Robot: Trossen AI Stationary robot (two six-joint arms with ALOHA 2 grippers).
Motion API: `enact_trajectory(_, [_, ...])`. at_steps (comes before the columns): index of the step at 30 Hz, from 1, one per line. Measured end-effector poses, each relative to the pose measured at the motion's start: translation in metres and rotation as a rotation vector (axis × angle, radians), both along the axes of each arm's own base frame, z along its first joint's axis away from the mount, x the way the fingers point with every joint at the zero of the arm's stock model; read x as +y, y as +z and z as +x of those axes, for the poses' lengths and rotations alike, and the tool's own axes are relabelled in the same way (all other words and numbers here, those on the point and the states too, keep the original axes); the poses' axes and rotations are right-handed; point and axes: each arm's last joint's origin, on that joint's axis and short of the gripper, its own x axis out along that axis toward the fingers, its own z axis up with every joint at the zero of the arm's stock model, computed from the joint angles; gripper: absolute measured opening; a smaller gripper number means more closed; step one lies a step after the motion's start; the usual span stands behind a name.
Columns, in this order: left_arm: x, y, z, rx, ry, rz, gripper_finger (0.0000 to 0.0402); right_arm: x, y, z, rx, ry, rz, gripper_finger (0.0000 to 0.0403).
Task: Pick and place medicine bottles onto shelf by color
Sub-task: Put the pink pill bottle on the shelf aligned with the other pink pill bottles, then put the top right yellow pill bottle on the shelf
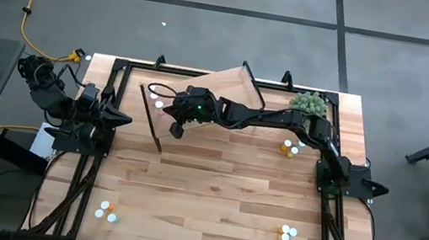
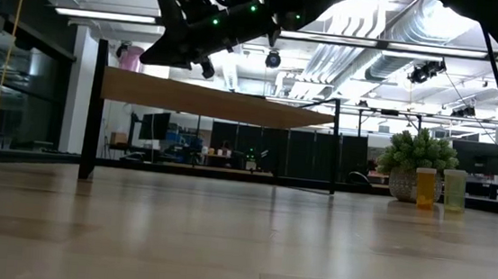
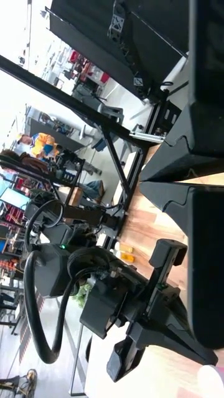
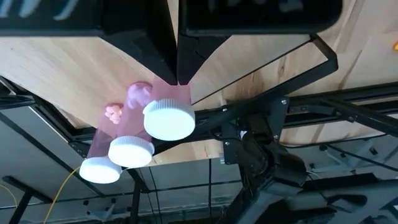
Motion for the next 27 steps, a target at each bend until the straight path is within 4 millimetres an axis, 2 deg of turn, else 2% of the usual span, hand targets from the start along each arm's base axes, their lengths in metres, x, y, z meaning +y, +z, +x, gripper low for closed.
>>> enact_trajectory(5, [0.000,0.000,0.000,0.000,0.001,0.000,0.0000,0.000,0.000,0.000,0.004,0.003,0.002,0.0000])
enact_trajectory(10, [0.000,0.001,0.000,-0.011,0.001,-0.005,0.0000,-0.001,-0.002,-0.006,0.093,0.008,0.012,0.0000])
enact_trajectory(15, [0.000,0.002,0.000,-0.008,-0.006,0.054,0.0000,0.001,0.024,-0.027,0.184,0.063,0.009,0.0000])
enact_trajectory(21, [0.000,0.002,0.000,-0.013,0.004,0.020,0.0000,0.012,0.046,-0.068,0.384,0.132,-0.002,0.0000])
enact_trajectory(24, [0.000,0.002,0.000,-0.014,0.006,0.004,0.0000,0.019,0.054,-0.100,0.421,0.143,-0.003,0.0000])
enact_trajectory(27, [-0.003,0.001,0.006,0.008,0.028,0.037,0.0000,0.024,0.059,-0.142,0.410,0.093,0.045,0.0000])
